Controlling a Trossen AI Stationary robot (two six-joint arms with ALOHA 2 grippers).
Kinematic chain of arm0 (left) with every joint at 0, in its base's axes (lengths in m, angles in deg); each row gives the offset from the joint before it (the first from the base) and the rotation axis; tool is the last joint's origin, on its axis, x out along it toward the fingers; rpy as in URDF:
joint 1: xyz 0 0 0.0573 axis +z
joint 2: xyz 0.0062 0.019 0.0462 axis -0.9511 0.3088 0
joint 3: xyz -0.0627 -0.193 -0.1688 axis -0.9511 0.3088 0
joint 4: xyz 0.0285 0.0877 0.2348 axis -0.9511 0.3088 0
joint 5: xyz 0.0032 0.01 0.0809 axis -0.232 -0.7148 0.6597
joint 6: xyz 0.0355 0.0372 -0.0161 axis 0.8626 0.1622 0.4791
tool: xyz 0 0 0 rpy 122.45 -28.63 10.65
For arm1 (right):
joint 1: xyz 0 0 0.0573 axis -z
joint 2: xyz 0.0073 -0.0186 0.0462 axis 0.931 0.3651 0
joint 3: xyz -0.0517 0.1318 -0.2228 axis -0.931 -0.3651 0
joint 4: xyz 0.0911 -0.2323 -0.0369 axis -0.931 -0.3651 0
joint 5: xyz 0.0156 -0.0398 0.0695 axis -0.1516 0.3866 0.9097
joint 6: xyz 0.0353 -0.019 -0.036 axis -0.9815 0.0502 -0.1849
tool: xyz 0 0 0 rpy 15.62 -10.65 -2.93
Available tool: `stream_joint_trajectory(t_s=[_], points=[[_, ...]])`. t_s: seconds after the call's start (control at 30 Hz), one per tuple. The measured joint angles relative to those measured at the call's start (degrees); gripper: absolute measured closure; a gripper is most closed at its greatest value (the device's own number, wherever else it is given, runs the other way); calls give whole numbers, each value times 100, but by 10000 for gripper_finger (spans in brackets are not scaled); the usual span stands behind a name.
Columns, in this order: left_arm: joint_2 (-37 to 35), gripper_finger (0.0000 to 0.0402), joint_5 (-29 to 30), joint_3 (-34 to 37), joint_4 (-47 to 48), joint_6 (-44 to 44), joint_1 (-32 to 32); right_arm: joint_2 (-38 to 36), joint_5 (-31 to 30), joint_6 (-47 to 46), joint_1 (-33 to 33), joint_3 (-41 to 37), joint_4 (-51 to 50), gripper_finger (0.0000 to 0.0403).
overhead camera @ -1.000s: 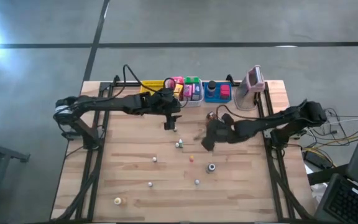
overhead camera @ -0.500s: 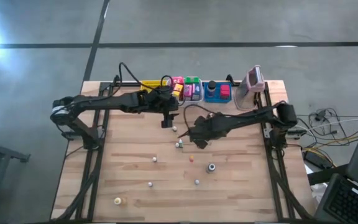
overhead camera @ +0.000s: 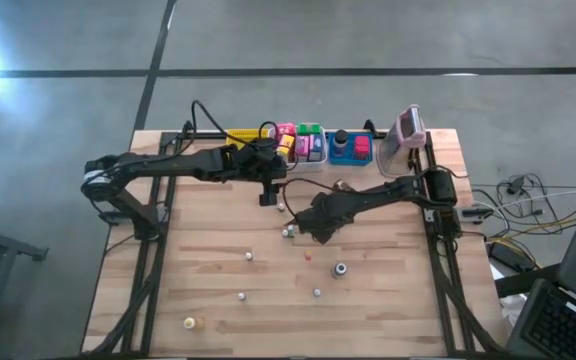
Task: Pick & Place Kitchen Items
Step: Put the orange seasoning pack into the blue basket
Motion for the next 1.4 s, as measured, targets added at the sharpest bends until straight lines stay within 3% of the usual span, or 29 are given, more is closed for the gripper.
stream_joint_trajectory(t_s=[0.2, 0.6, 1.03, 1.23, 1.4], points=[[0, 163, 0, 0, 0, -22, 0, -41, -223, -566, -6, -164, -216, 123], [0, 163, -7, 0, 0, -35, 1, -60, -268, -413, 295, -763, 165, 156], [0, 163, -17, 0, 8, -44, -2, -45, -820, -85, 495, -1124, 458, 194], [0, 163, -30, 0, 59, -48, -2, -46, -976, -62, 526, -1326, 611, 257], [0, 163, -31, 0, 94, -53, -9, -29, -967, 277, 540, -1380, 599, 358]])
